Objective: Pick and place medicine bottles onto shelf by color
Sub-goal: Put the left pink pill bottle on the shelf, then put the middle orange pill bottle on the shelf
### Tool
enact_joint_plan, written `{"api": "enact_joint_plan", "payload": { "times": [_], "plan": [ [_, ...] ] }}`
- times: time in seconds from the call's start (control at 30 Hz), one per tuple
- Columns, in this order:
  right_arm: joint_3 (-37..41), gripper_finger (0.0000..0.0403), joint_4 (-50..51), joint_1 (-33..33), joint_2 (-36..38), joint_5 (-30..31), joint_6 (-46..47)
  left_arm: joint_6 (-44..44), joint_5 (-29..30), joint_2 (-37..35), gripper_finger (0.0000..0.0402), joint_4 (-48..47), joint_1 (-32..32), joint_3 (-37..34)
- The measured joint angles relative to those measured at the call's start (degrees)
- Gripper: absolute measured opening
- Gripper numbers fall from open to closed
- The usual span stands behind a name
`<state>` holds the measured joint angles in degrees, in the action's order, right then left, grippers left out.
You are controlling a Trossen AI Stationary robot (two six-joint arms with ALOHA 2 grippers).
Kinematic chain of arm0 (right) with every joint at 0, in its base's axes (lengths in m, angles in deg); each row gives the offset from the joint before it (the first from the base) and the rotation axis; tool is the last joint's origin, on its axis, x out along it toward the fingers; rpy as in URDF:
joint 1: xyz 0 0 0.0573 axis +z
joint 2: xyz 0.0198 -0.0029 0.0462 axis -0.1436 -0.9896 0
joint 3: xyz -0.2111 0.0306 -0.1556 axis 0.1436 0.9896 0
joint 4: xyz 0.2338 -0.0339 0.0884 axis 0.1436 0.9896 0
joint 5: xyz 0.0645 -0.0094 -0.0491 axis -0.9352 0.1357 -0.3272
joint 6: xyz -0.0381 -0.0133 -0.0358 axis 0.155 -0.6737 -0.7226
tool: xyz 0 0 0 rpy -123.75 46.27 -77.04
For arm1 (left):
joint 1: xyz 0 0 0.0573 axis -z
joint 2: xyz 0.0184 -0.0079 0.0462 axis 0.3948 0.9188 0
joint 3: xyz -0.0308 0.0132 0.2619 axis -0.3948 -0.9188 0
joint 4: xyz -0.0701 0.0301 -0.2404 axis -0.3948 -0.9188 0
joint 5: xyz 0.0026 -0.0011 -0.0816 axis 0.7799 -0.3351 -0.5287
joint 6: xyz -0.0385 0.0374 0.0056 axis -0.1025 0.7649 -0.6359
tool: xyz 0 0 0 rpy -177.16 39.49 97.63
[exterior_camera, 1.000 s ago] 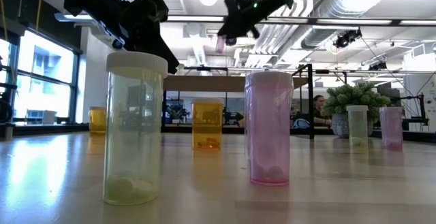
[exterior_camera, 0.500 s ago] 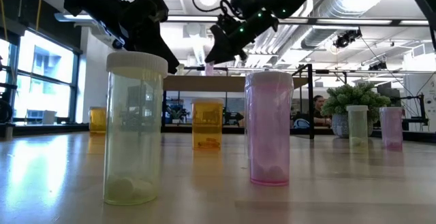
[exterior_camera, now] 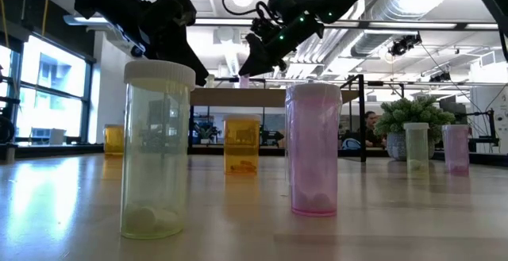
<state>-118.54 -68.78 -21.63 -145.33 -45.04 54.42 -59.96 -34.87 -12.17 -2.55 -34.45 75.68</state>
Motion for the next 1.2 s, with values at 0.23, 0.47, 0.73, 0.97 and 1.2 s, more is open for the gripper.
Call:
{"api": "enact_joint_plan", "payload": {
  "times": [0.23,0.47,0.73,0.97,1.2],
  "plan": [
    [-0.02,0.0108,0.12,0.02,-0.66,0.17,1.16,0.01,0.00,0.00,0.0186,-0.02,-0.02,0.00],
    [-0.02,0.0108,0.35,0.02,-0.66,0.17,1.14,0.01,-0.02,0.00,0.0186,-0.02,-0.01,0.00],
    [-0.01,0.0145,-0.03,0.02,-0.67,0.39,1.09,0.01,-0.02,0.00,0.0186,-0.04,-0.01,0.00],
    [0.02,0.0174,-0.53,0.02,-0.77,1.89,1.09,0.01,-0.02,0.00,0.0186,-0.07,0.00,0.00],
    [0.02,0.0173,-0.79,0.02,0.95,1.78,1.09,0.01,-0.02,0.00,0.0186,-0.07,0.00,0.00]
  ]
}}
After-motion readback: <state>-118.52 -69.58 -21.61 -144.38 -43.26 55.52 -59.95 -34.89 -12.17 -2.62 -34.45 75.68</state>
